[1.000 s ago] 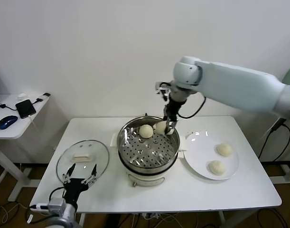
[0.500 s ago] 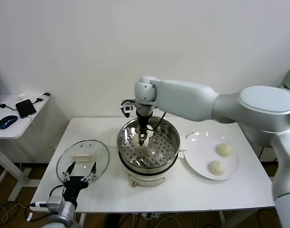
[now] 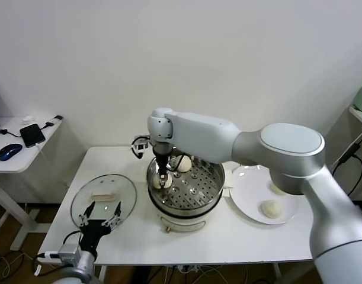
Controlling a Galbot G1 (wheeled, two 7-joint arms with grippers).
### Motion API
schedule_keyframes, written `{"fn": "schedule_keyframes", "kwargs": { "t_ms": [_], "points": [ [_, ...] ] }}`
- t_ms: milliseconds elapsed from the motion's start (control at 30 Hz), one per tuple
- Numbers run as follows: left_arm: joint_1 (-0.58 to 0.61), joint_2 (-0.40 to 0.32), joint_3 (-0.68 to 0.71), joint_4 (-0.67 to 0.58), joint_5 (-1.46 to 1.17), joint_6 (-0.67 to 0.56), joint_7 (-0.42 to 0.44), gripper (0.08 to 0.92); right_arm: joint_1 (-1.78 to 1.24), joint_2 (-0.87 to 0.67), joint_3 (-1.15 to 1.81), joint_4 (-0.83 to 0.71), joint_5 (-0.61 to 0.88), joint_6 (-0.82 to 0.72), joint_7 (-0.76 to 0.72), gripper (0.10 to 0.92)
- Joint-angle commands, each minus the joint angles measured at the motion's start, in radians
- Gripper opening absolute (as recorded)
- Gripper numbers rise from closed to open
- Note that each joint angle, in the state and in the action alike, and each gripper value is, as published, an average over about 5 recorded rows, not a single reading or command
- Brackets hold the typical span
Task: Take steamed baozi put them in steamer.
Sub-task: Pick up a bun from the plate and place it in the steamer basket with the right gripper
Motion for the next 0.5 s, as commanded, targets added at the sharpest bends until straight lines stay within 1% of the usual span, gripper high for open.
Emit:
{"fn": "schedule_keyframes", "kwargs": {
  "t_ms": [33, 233, 333, 500],
  "points": [
    [0.002, -0.002, 0.001, 0.001, -0.002, 0.0, -0.001, 0.823, -0.022, 0.021, 0.014, -0.018, -0.035, -0.003, 0.002, 0.58],
    [0.007, -0.009, 0.006, -0.007, 0.002, 0.001, -0.001, 0.823, -0.003, -0.039, 0.043, 0.046, -0.036, -0.012, 0.008, 0.747],
    [0.007, -0.014, 0.007, -0.005, 0.003, 0.002, -0.001, 0.823, 0.026, -0.105, 0.058, 0.112, -0.034, -0.016, 0.005, 0.805],
    [0.01, -0.018, 0.006, -0.004, 0.004, 0.003, -0.001, 0.823, 0.099, -0.264, 0.087, 0.261, -0.034, -0.013, -0.018, 0.822]
  ]
}}
